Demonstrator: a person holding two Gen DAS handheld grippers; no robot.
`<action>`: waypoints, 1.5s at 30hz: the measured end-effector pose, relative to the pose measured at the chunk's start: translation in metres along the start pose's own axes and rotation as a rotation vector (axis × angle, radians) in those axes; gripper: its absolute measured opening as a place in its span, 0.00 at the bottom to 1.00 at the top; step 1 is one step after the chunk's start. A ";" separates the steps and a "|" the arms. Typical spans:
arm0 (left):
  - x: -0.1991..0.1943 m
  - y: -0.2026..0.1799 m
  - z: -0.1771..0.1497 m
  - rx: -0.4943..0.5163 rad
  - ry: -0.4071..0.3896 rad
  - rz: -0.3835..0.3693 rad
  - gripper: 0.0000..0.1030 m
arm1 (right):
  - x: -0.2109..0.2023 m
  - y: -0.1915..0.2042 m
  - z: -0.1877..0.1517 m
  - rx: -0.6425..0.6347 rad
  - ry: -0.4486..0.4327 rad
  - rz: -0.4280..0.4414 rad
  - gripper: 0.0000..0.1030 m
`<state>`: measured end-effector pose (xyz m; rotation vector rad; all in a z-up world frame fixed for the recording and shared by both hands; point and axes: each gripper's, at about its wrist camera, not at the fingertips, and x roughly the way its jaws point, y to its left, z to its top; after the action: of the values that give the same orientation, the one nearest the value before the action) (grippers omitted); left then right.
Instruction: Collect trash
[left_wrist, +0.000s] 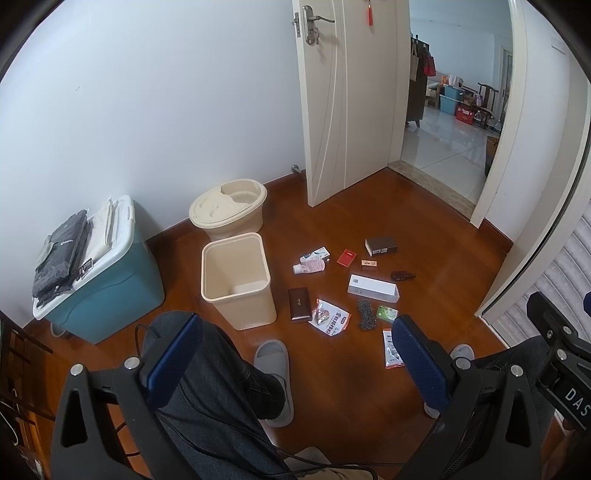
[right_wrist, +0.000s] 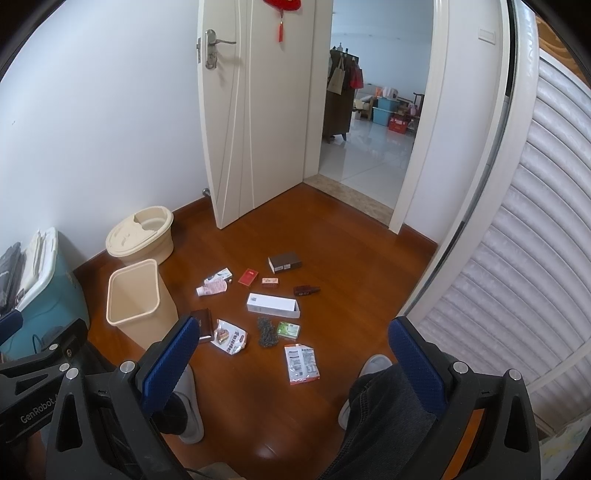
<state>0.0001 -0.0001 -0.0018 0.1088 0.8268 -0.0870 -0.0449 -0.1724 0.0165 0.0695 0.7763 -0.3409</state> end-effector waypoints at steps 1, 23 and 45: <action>0.000 0.000 0.000 0.001 0.000 0.001 1.00 | 0.000 0.000 0.000 0.001 0.000 0.001 1.00; 0.017 -0.008 0.010 0.045 -0.045 0.015 1.00 | 0.020 -0.008 0.000 0.024 -0.005 0.012 1.00; 0.332 -0.138 0.084 0.379 0.213 -0.117 1.00 | 0.459 -0.035 -0.119 0.086 0.500 -0.079 1.00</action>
<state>0.2684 -0.1589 -0.1993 0.4327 1.0229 -0.3471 0.1677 -0.3099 -0.3861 0.2106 1.2611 -0.4393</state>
